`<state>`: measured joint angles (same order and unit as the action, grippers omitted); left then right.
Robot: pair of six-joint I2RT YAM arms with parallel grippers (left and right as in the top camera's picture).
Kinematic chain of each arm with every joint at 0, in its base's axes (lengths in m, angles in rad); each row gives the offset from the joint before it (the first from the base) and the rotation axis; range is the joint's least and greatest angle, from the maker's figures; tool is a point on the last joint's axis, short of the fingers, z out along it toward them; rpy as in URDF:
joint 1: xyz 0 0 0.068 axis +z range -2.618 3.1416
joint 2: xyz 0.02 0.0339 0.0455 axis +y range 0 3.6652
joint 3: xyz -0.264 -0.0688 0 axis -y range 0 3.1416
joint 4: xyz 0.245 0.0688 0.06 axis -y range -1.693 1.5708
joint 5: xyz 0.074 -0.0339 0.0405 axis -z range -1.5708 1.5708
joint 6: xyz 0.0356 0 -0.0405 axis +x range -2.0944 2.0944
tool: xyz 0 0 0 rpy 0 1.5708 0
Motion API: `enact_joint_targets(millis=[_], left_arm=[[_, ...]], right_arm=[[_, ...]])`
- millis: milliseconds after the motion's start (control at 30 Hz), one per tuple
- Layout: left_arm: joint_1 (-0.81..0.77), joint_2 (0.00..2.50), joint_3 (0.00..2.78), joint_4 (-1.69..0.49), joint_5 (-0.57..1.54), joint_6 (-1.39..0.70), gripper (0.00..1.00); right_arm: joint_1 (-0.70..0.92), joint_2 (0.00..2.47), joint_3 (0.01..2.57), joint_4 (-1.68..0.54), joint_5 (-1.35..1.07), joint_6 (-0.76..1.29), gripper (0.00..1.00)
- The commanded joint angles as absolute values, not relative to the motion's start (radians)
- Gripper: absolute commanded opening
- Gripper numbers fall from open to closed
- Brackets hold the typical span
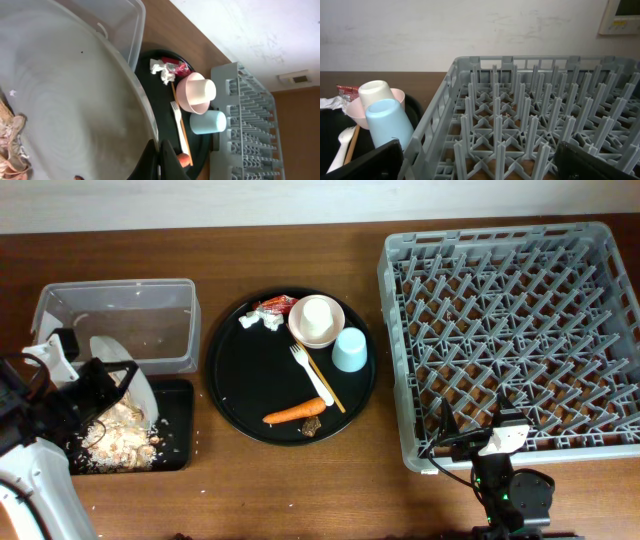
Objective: Sort waste into correct bins and load items into the dishwasher rack
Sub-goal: 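Tilt the plate to dump rice and shells onto the black tray, then return the plate to the round tray and reach for the carrot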
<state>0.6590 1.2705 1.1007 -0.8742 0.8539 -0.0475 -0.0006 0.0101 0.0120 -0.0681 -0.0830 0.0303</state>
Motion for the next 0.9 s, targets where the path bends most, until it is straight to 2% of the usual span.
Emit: enact_joint_targets(millis=[0, 133, 267, 400, 467, 500, 567, 600, 633, 700, 733, 767, 867], left_arm=[[0.669, 1.252, 1.099, -0.863, 0.883, -0.012, 0.00], [0.682, 1.254, 1.099, -0.889, 0.842, -0.035, 0.00], [0.729, 1.254, 1.098, -0.936, 0.963, -0.001, 0.00], [0.754, 1.255, 1.098, -0.889, 0.912, 0.001, 0.00], [0.754, 1.253, 1.098, -0.931, 0.987, 0.057, 0.00], [0.756, 1.257, 1.098, -0.889, 0.878, 0.001, 0.00], [0.756, 1.259, 1.098, -0.902, 0.925, -0.008, 0.00], [0.762, 1.258, 1.098, -0.901, 1.065, 0.031, 0.00], [0.763, 1.261, 1.098, -0.874, 0.975, -0.036, 0.00], [0.762, 1.262, 1.098, -0.884, 0.936, -0.031, 0.00], [0.768, 1.259, 1.098, -0.930, 1.145, 0.073, 0.00], [0.769, 1.261, 1.098, -0.868, 0.971, -0.015, 0.00], [0.769, 1.264, 1.097, -0.892, 0.958, -0.015, 0.00]], right_arm=[[-0.007, 0.004, 0.006, -0.072, -0.075, 0.039, 0.99], [-0.007, 0.004, 0.006, -0.072, -0.075, 0.039, 0.99], [-0.007, 0.004, 0.006, -0.072, -0.075, 0.039, 0.99], [-0.007, 0.004, 0.006, -0.072, -0.075, 0.039, 0.99], [-0.007, 0.004, 0.006, -0.072, -0.075, 0.039, 0.99], [-0.007, 0.004, 0.006, -0.072, -0.075, 0.039, 0.99], [-0.007, 0.004, 0.006, -0.072, -0.075, 0.039, 0.99], [-0.007, 0.004, 0.006, -0.072, -0.075, 0.039, 0.99], [-0.007, 0.004, 0.006, -0.072, -0.075, 0.039, 0.99], [-0.007, 0.004, 0.006, -0.072, -0.075, 0.039, 0.99], [-0.007, 0.004, 0.006, -0.072, -0.075, 0.039, 0.99], [-0.007, 0.004, 0.006, -0.072, -0.075, 0.039, 0.99], [-0.007, 0.004, 0.006, -0.072, -0.075, 0.039, 0.99]])
